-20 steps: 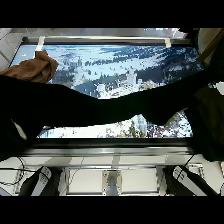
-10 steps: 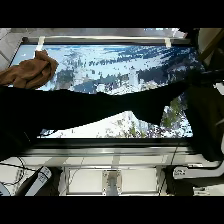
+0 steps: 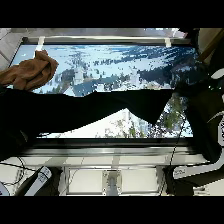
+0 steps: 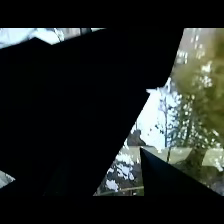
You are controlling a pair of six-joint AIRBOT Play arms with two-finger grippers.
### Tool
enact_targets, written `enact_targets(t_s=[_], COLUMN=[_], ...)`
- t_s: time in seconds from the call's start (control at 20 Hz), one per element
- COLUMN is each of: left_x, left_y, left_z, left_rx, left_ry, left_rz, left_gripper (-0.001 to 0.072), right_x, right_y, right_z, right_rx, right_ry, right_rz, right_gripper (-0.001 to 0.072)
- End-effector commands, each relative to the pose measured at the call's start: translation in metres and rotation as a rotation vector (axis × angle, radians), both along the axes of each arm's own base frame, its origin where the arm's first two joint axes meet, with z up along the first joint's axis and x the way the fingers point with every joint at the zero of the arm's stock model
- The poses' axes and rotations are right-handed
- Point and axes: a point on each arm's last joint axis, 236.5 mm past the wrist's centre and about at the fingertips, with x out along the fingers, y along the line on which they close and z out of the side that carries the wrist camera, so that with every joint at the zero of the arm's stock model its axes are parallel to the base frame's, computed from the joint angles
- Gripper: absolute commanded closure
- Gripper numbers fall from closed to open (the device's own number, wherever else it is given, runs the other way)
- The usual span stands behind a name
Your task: Fold the clothes and pants, and hang the long-sleeved shirts on hangers.
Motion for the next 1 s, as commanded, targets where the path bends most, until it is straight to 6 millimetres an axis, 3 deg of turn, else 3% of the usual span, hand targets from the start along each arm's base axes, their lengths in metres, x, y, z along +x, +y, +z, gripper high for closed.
enact_targets(t_s=[0.0, 0.1, 0.2, 0.5, 0.6, 0.65, 0.75, 0.8, 0.85, 0.95], left_x=[0.000, 0.000, 0.000, 0.000, 0.000, 0.000, 0.000, 0.000, 0.000, 0.001], left_y=[0.000, 0.000, 0.000, 0.000, 0.000, 0.000, 0.000, 0.000, 0.000, 0.002], left_z=[0.000, 0.000, 0.000, 0.000, 0.000, 0.000, 0.000, -0.001, 0.000, 0.002], left_rx=[0.000, 0.000, 0.000, 0.000, 0.000, 0.000, 0.000, 0.000, 0.000, 0.008], left_ry=[0.001, 0.001, 0.001, 0.001, 0.001, 0.001, 0.001, 0.001, 0.001, -0.009], left_rz=[-0.001, -0.001, 0.000, -0.001, -0.001, 0.000, 0.000, 0.000, 0.000, 0.005], left_gripper=[0.0696, 0.0696, 0.0695, 0.0695, 0.0696, 0.0696, 0.0696, 0.0695, 0.0695, 0.0695], right_x=[-0.030, -0.031, -0.032, -0.029, -0.026, -0.023, -0.017, -0.015, -0.015, -0.013], right_y=[0.023, 0.043, 0.050, 0.054, 0.062, 0.069, 0.083, 0.090, 0.097, 0.102], right_z=[-0.044, -0.062, -0.078, -0.088, -0.089, -0.088, -0.085, -0.083, -0.078, -0.049], right_rx=[0.090, 0.137, 0.128, 0.147, 0.186, 0.198, 0.207, 0.218, 0.240, 0.266], right_ry=[0.080, 0.060, 0.055, 0.062, 0.057, 0.039, 0.011, 0.008, 0.008, -0.025], right_rz=[0.006, 0.001, -0.003, -0.020, -0.018, 0.006, 0.035, 0.042, 0.052, 0.077], right_gripper=[0.0244, 0.0244, 0.0244, 0.0245, 0.0281, 0.0366, 0.0426, 0.0672, 0.0706, 0.0707])
